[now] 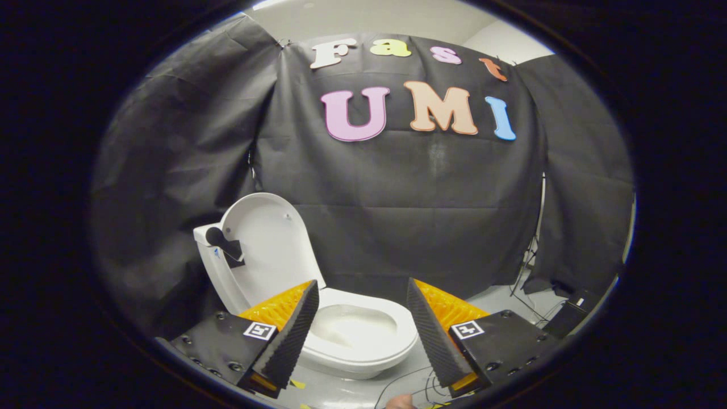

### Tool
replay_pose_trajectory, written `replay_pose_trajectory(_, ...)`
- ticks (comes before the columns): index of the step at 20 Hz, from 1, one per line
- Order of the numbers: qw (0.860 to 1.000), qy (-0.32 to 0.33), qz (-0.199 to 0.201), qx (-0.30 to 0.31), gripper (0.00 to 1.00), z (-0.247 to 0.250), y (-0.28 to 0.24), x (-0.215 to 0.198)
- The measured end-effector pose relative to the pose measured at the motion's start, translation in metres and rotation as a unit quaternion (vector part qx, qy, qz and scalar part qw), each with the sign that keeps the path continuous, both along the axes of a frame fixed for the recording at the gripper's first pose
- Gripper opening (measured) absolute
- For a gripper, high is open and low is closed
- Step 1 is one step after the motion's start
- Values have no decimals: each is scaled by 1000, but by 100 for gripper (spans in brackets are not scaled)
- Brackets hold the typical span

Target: Open the toilet lid.

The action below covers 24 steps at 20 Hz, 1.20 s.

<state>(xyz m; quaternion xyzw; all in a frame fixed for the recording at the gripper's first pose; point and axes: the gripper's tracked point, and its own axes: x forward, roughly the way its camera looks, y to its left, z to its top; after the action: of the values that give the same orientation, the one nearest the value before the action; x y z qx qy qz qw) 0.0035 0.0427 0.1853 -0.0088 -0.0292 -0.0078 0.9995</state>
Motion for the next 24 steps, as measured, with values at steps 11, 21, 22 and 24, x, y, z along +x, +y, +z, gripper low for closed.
replay_pose_trajectory(11, 1000, -12, 17, -12, 96, 7, -17, -28)
replay_pose_trajectory(21, 999, -21, -2, 32, 96, -4, -46, -16)
replay_pose_trajectory(22, 999, -19, -1, 27, 96, -6, -45, -14)
replay_pose_trajectory(24, 1000, -13, 1, 23, 96, -12, -44, -10)
